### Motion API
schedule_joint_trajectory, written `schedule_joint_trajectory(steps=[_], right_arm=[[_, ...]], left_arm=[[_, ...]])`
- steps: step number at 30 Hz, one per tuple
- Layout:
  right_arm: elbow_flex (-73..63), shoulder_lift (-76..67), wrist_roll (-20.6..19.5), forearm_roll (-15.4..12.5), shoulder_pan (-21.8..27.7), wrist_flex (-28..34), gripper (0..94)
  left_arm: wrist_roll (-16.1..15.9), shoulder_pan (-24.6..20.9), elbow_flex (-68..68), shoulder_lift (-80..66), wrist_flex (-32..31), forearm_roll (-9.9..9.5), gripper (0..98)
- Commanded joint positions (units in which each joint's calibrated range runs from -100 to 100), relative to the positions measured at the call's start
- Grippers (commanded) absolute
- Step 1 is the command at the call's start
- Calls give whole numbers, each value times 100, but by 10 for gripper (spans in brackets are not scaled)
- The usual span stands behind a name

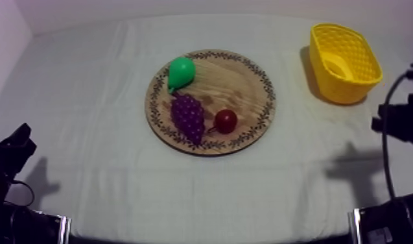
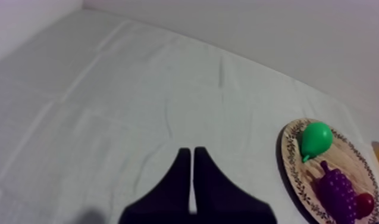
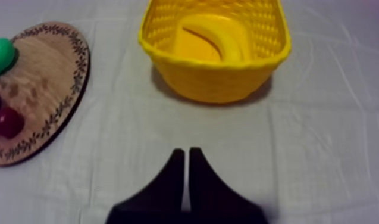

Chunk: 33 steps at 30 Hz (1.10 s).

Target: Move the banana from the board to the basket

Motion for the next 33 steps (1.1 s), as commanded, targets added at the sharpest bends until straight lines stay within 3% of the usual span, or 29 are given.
schedule_joint_trajectory(steps=[1, 7, 22, 29, 33], right_arm=[[230, -1847, 129, -69, -29, 550, 5], [628, -2608, 170, -103, 22, 946, 5], [1259, -2724, 43, -143, 208, 394, 5], [1409, -2724, 1353, -192, 219, -256, 5], [1421, -2724, 1378, -196, 219, -316, 5]], left_arm=[[0, -1, 2, -3, -1, 0, 1], [1, -1, 2, -3, -1, 0, 1], [1, -1, 2, -3, -1, 0, 1], [0, -1, 2, -3, -1, 0, 1], [1, -1, 2, -3, -1, 0, 1]])
